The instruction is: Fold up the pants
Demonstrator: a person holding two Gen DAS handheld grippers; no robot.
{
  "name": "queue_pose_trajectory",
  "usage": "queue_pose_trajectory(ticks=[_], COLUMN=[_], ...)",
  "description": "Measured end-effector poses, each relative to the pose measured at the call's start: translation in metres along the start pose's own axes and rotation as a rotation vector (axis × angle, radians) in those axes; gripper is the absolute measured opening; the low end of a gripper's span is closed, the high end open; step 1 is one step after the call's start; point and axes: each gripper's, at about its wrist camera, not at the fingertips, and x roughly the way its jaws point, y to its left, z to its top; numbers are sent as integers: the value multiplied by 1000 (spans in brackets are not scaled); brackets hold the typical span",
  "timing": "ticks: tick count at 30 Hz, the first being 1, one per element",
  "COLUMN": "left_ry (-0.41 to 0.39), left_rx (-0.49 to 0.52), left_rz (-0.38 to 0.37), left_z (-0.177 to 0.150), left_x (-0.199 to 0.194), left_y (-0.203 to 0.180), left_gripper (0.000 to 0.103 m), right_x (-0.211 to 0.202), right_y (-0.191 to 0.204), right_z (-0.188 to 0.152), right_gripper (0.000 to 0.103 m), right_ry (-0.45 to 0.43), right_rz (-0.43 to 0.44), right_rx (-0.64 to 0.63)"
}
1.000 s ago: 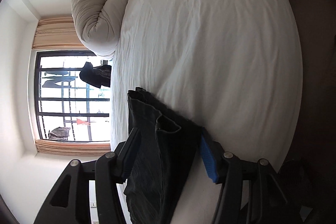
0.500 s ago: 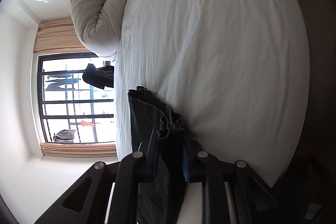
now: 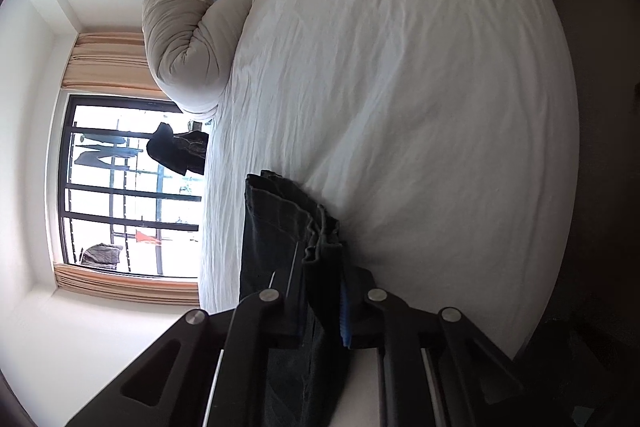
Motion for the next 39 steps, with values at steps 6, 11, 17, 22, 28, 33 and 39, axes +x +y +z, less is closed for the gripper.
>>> queue_pose_trajectory(ticks=[6,11,17,22,28,33,39], left_ry=[-6,-60,-82,-23,62,154,175], left_rx=[-10,-49,-107,-161,-162,-170,-186], left_rz=[0,12,-26,-126,-185,-203,-184], left_z=[4,15,33,54,92,111,117], left_x=[-7,-23,-37,-14,31,65,79], left_y=[2,8,14,0,-34,-41,-35], left_gripper=[2,2,2,54,89,88,19], right_x=[1,43,88,94,77,60,57], right_y=[69,187,198,190,190,187,191], right_z=[-25,-156,-294,-297,-301,-314,-321], right_gripper=[14,14,13,13,13,13,13], right_ry=[-20,211,439,424,367,339,345], right_rz=[-41,-56,-74,-109,-84,-66,-58], right_rx=[-231,-885,-1283,-1300,-1370,-1435,-1443])
